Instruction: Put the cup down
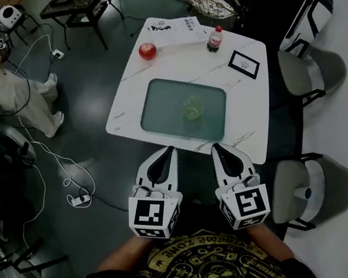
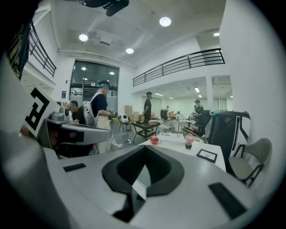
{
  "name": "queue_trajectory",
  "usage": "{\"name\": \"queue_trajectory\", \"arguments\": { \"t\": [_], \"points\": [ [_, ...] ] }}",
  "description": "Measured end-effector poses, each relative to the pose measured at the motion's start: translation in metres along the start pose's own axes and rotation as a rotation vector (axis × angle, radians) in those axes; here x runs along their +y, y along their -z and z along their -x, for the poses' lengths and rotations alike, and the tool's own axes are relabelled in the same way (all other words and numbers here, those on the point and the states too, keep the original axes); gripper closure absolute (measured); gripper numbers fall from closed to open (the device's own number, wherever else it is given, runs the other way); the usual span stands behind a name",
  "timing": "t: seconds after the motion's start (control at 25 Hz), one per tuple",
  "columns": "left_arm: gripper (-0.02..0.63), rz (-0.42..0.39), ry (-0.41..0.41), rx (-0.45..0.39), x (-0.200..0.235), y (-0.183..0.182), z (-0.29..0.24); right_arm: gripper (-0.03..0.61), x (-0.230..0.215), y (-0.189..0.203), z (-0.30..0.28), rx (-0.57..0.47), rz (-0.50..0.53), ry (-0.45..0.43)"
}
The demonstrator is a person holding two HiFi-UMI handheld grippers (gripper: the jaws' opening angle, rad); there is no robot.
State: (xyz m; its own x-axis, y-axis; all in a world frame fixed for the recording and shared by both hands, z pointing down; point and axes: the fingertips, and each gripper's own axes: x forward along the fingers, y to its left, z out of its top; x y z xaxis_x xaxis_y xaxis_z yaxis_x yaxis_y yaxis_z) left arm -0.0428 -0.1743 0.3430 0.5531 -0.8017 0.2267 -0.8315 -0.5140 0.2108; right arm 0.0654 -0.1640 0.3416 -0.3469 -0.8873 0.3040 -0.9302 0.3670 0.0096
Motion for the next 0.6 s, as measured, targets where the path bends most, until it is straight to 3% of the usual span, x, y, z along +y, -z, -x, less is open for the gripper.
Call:
{"name": "queue_trajectory", "arguments": {
  "t": [0.32,0.6],
  "points": [
    [0.604,-0.019,-0.107,0.016,-0.071,0.010,0.043,0.572,-0.011,-0.009,0.072,-0.046,0.048,-0.134],
    [0.604,-0.042,-0.191,0.007,-0.081,0.022,0.096,0.572,0.024,0.006,0.116,-0.035,0.039,-0.225]
  ]
}}
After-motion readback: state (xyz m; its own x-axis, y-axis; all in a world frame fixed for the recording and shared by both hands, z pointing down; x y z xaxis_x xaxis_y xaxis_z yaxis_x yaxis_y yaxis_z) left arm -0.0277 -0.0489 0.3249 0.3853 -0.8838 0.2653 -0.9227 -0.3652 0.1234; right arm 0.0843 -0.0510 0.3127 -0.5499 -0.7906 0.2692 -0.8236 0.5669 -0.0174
